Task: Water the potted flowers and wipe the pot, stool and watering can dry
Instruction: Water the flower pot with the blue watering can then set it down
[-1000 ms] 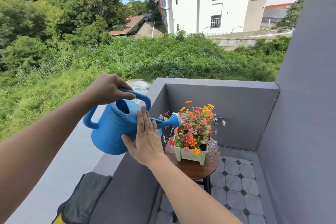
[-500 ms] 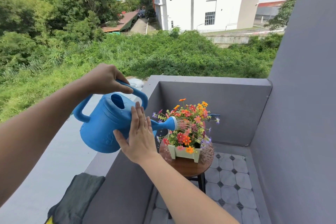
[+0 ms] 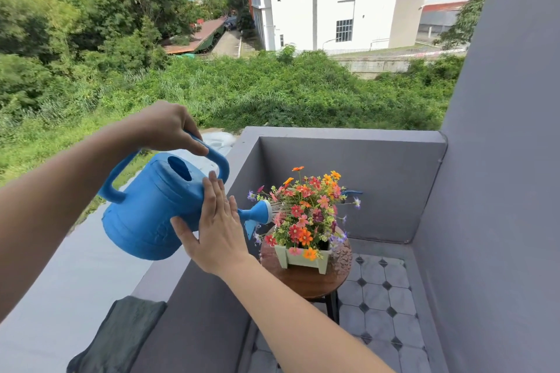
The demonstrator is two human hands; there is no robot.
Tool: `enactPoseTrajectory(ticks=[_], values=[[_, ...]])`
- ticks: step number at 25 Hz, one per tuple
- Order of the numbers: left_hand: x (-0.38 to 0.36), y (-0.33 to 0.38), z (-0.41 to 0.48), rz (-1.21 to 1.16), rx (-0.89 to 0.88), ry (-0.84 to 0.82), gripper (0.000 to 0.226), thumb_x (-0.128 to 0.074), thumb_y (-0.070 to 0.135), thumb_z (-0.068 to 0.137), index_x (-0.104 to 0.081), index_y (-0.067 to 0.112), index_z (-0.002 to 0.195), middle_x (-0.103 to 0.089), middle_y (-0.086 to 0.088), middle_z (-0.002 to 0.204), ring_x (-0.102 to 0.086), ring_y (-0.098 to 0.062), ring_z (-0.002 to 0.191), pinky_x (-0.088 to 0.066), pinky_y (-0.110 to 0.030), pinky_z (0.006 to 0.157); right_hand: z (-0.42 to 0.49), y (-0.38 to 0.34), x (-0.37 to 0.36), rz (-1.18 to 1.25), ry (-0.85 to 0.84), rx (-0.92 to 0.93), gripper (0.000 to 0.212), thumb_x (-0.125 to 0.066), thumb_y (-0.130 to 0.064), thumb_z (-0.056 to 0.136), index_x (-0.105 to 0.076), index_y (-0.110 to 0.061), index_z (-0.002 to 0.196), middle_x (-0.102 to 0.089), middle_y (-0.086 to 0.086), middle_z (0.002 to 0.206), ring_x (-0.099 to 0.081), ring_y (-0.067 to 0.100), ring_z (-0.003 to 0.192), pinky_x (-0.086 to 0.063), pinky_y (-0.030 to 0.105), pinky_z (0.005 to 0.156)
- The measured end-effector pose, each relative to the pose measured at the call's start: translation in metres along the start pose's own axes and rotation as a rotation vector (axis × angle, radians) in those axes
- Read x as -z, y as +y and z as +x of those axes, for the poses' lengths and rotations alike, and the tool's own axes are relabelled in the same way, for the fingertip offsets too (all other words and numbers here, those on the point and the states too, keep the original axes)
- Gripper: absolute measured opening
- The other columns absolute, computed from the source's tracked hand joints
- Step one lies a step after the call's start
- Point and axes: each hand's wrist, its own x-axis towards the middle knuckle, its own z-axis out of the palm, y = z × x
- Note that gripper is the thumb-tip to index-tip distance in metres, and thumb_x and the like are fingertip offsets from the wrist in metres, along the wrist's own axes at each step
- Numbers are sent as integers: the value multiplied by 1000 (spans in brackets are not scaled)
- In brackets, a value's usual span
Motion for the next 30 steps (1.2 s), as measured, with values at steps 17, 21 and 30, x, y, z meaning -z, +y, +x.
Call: enactPoseTrajectory(ticks=[17,21,30], values=[[17,26,20,-99,46,127,34,-74,43,73,-77,12,88,-59,-1,53,-45,-17,53,-32,-23,48,38,33,38,-40,71,75,88,-23,-64,82,4,-16,150,7,-2,162,9,11,148,9,35,119],[17,26,20,-67,73,114,31,-75,39,74,-77,11,89,-58,6,57,-46,-12,55,-32,-23,49,40,32,34,-27,38,84,89,-22,-66,81,3,-16,151,6,-2,162,8,11,148,7,38,120],[14,42,23,-65,80,37,33,-74,39,75,-76,14,95,-55,9,61,-46,-8,60,-30,-23,50,27,38,33,-6,100,64,86,-26,-65,83,3,-19,150,5,-2,162,6,13,149,7,37,119]])
